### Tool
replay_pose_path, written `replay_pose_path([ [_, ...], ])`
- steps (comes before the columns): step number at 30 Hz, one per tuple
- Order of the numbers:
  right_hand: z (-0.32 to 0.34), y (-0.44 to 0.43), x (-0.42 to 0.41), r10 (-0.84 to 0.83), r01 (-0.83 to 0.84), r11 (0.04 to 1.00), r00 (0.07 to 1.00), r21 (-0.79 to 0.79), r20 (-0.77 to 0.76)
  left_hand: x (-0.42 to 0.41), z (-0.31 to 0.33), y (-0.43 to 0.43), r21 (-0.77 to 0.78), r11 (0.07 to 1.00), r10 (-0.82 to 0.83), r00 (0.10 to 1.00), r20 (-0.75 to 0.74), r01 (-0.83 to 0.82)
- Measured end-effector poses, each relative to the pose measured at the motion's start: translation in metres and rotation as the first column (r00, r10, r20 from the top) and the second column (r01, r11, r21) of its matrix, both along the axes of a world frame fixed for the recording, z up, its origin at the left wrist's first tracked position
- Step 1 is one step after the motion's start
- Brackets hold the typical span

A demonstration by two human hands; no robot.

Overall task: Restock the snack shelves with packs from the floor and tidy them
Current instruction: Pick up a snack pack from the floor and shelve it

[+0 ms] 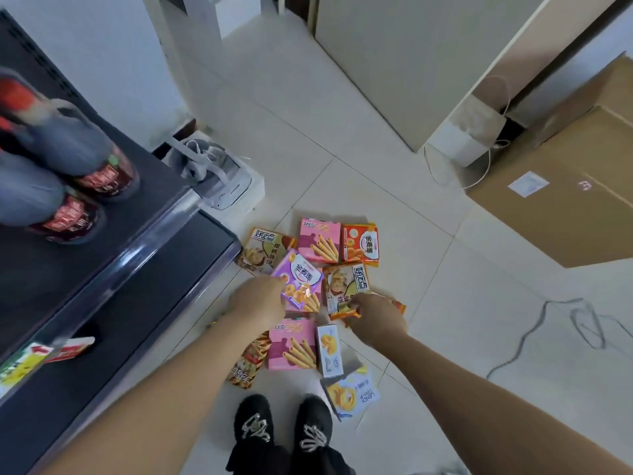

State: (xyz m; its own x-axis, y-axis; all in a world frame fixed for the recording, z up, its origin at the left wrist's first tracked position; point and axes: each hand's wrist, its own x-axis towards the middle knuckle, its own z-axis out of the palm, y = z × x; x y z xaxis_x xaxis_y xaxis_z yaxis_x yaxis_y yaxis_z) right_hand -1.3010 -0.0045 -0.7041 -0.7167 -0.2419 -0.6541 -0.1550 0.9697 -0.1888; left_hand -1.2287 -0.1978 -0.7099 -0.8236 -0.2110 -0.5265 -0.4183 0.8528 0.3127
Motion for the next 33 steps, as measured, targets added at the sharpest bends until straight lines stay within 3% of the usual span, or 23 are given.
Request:
replay_pose_path([
  [6, -0.135, -0.020, -0.017, -0.076, 0.077, 0.996, 0.996, -0.032, 0.054, -0.035, -0.136, -0.021, -0.033, 0.999, 0.001, 1.000, 0.027, 0.000],
  [9, -0.207, -0.032, -0.028, -0.233, 0.251, 0.963, 0.958, -0.094, 0.166, -0.049, -0.206, -0.027, -0.055, 0.999, -0.003, 1.000, 0.011, 0.003],
  [14, -0.306, -0.053, -0.040, -0.559, 0.653, 0.750, 0.708, -0.100, 0.430, -0.062, -0.299, -0.031, -0.055, 0.997, 0.051, 0.998, 0.022, -0.050],
  [19, -0.367, -0.065, -0.042, -0.660, 0.874, 0.479, 0.422, -0.085, 0.621, -0.065, -0.342, -0.034, 0.091, 0.986, 0.143, 0.989, -0.024, -0.140],
  [24, -0.319, -0.066, -0.048, -0.651, 0.896, 0.376, 0.437, -0.236, 0.620, -0.056, -0.304, -0.041, 0.212, 0.930, 0.310, 0.951, -0.018, -0.299],
  [28, -0.238, -0.064, -0.049, -0.649, 0.825, 0.433, 0.564, -0.363, 0.511, -0.047, -0.230, -0.037, 0.282, 0.882, 0.398, 0.917, -0.018, -0.377],
  [33, -0.111, -0.067, -0.045, -0.636, 0.756, 0.490, 0.651, -0.434, 0.414, -0.029, -0.109, -0.035, 0.350, 0.835, 0.469, 0.881, -0.053, -0.424],
])
